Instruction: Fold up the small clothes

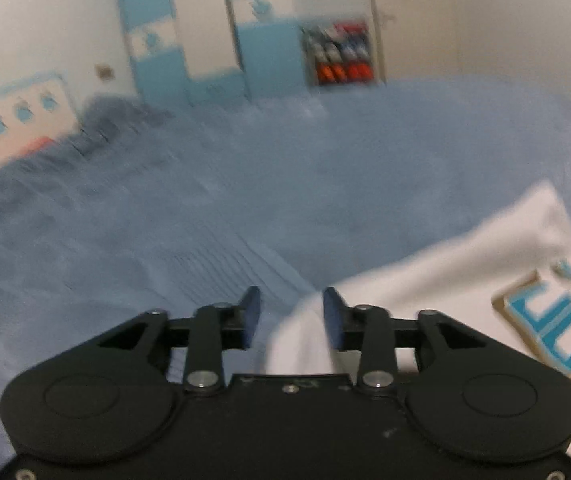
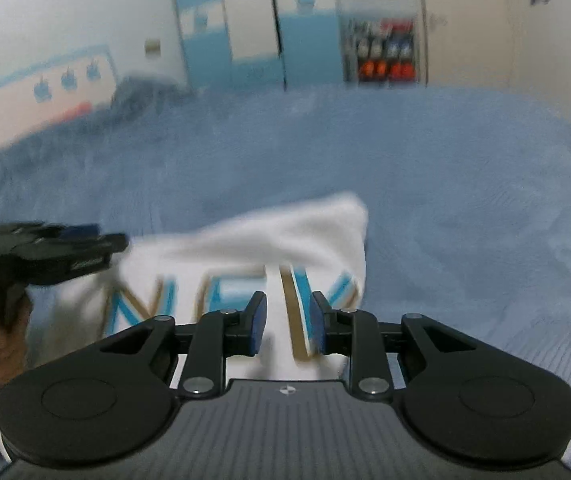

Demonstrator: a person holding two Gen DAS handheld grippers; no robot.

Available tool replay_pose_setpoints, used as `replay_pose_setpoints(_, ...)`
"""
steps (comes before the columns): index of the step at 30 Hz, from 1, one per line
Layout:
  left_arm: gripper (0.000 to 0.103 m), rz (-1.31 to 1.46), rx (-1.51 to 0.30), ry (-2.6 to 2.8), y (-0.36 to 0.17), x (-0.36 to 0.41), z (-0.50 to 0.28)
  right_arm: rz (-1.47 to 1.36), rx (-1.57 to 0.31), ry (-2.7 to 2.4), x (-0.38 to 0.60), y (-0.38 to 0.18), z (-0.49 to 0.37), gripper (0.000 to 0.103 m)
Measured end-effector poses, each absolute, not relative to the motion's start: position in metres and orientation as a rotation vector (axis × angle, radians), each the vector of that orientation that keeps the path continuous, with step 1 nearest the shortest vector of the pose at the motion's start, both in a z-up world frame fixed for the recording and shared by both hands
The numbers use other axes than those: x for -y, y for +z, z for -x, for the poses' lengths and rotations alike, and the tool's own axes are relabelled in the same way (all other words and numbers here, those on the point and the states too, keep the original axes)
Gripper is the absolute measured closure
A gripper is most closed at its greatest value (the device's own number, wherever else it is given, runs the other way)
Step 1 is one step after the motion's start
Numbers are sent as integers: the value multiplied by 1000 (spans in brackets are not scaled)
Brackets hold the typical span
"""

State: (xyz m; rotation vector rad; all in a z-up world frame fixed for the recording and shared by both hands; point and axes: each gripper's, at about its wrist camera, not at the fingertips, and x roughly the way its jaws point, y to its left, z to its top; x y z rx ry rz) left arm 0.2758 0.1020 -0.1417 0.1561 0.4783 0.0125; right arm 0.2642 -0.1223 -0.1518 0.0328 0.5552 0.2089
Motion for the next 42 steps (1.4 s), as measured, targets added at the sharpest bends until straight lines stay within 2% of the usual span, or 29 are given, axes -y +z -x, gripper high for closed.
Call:
replay_pose_setpoints(2, 57, -74, -402, 0, -119, -105, -251, -42, -486, 164, 115, -146, -265, 71)
replay_pose_setpoints(5, 55, -13, -382, -49, -112, -98, -235, -76, -495, 116, 103, -153, -287, 71)
replay_pose_setpoints(10, 54, -88, -545, -42, -163, -85, -275, -78, -671, 96, 89, -194, -335, 72)
replay_pose_setpoints(13, 49, 33, -613, -48, -192, -102, -293, -69, -687, 99, 89, -198, -340, 72)
replay_pose_setpoints(19, 51, 16, -597, -49, -177, -101, -281, -58, -681, 102, 89, -186, -330, 72)
replay_pose_setpoints(26, 51, -31, -554, -136, -127, -109, -218, -9, -624, 200, 94, -155, -276, 72)
replay_pose_setpoints(30, 50, -99, -686, -157, -158, -101, -198, -4, -737, 205, 96, -187, -275, 72)
replay_pose_setpoints(33, 49, -205, -673, -162, -188, -91, -191, 133, -661, 238, 88, -208, -266, 71)
replay_pose_setpoints(36, 54, -196, -708, -168, -167, -90, -196, 138, -694, 262, 86, -193, -265, 71)
replay_pose_setpoints(42, 50, -188, -662, -203, -125, -97, -162, 70, -729, 378, 103, -148, -237, 70)
